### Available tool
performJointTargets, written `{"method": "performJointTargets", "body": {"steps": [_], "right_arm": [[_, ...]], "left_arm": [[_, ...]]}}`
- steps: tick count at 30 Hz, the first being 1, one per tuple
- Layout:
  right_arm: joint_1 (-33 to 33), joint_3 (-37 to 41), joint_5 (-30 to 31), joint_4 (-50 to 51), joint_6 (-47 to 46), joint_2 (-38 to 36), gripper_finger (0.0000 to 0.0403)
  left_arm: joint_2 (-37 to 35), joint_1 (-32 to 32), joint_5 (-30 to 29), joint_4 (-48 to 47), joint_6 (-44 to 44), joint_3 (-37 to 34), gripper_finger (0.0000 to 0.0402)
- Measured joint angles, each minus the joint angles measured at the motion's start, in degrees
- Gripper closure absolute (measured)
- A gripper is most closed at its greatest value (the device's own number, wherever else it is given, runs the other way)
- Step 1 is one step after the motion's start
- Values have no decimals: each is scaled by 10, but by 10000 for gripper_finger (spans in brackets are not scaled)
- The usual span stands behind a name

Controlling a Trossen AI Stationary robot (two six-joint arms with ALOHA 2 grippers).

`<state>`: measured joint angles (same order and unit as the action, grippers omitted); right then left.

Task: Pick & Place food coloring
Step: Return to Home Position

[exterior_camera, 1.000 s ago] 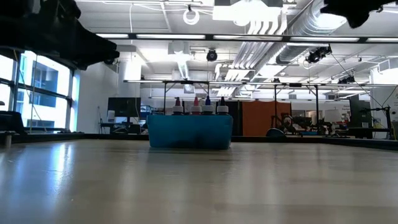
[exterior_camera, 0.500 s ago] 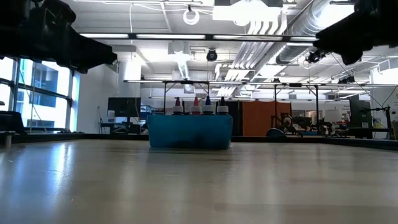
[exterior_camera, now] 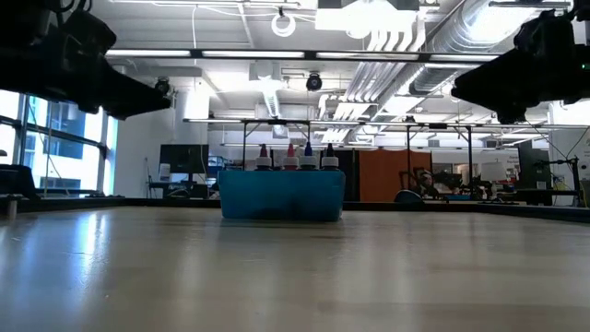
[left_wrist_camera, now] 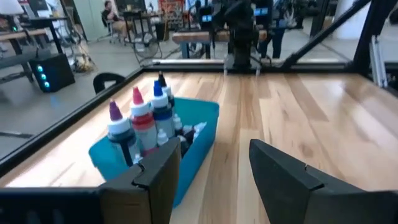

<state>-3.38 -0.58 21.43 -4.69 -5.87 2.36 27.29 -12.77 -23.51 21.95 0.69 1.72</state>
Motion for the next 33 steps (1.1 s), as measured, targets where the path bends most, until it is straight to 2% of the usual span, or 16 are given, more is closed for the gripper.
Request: {"method": "performJointTargets", "body": {"steps": [4, 12, 33], "right_arm": [[0, 0, 1, -1, -1, -1, 265], [0, 0, 1, -1, -1, -1, 265], [0, 0, 0, 0, -1, -1, 265]], "left_arm": [[0, 0, 0, -37, -14, 0, 212], [0, 0, 0, -93, -114, 0, 212], [0, 0, 0, -120, -115, 0, 212]]}}
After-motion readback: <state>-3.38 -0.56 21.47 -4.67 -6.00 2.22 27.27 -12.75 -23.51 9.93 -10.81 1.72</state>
